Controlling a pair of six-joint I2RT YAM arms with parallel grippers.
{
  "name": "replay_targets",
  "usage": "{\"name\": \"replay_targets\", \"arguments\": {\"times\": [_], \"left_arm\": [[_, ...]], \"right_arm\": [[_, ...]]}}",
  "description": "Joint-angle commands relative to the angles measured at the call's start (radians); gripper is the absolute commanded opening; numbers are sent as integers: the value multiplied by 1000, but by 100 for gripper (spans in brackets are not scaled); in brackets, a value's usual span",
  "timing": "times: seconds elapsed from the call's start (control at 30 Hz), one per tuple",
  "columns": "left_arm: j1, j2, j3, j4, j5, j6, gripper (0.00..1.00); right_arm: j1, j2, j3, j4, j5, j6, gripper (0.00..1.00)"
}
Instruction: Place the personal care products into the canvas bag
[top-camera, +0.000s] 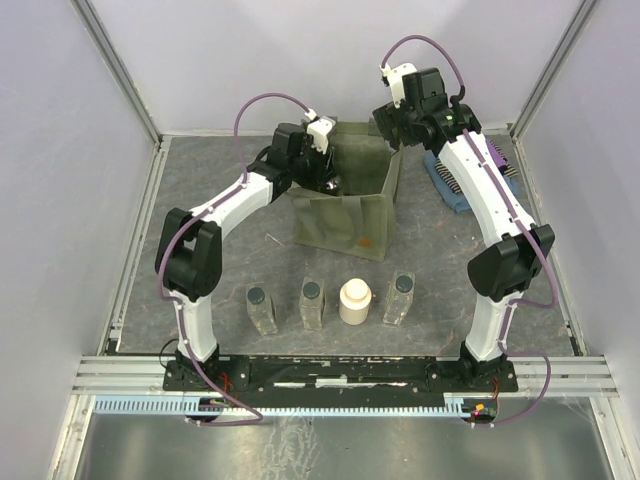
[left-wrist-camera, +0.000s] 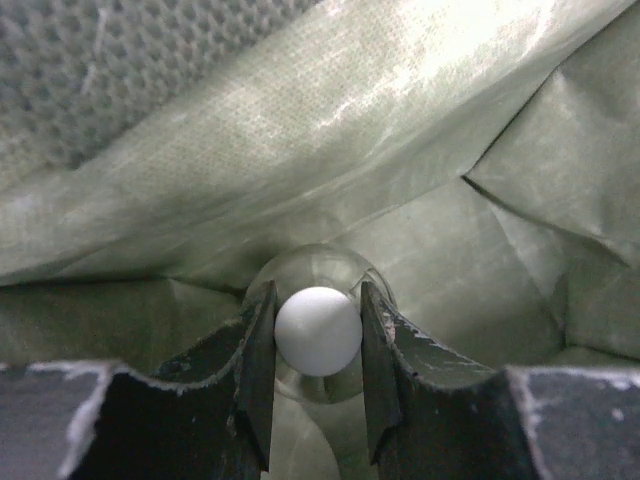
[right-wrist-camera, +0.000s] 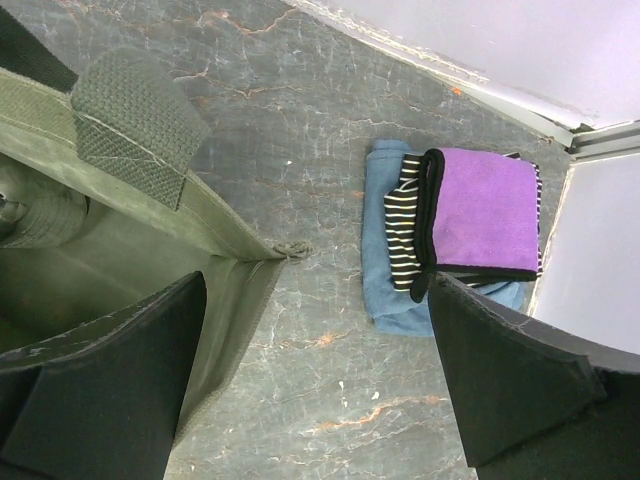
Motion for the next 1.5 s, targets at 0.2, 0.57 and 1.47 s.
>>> {"name": "replay_targets", "arguments": {"times": [0.2,0.57,1.47], "left_arm": [[1,20,33,106,48,-23,39],[2,-93,43,99,27,-45,96],[4,-461,-73,42,-252,-29,100]], "right_arm": [[-4,-16,-9,-6,5,-9,100],[-14,-60,9,12,-97,112,100],[19,-713,-583,-396,-345,396,100]]}}
